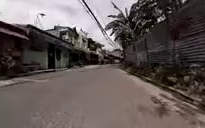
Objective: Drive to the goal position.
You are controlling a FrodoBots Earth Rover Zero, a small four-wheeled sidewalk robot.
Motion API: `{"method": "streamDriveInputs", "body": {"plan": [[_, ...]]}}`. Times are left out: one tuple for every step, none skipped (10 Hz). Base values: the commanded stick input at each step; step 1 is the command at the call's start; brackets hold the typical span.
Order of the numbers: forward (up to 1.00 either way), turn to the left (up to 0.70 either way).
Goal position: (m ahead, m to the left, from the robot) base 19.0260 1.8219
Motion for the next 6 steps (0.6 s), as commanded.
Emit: {"method": "streamDriveInputs", "body": {"plan": [[1.0, 0.0], [1.0, 0.0], [1.0, 0.0], [1.0, 0.0], [1.0, 0.0], [1.0, 0.0]]}}
